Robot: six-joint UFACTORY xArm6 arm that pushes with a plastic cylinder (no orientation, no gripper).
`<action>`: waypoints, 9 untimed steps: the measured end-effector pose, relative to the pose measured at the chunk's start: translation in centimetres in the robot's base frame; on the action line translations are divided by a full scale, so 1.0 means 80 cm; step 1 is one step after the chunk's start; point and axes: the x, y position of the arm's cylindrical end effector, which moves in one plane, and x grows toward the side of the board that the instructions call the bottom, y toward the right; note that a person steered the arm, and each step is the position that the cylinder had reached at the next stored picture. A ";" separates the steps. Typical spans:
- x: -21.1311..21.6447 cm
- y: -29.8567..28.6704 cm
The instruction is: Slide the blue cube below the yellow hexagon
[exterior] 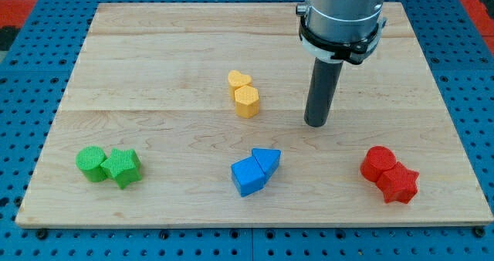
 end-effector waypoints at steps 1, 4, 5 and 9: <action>0.000 0.001; 0.006 0.000; 0.010 -0.001; 0.011 -0.025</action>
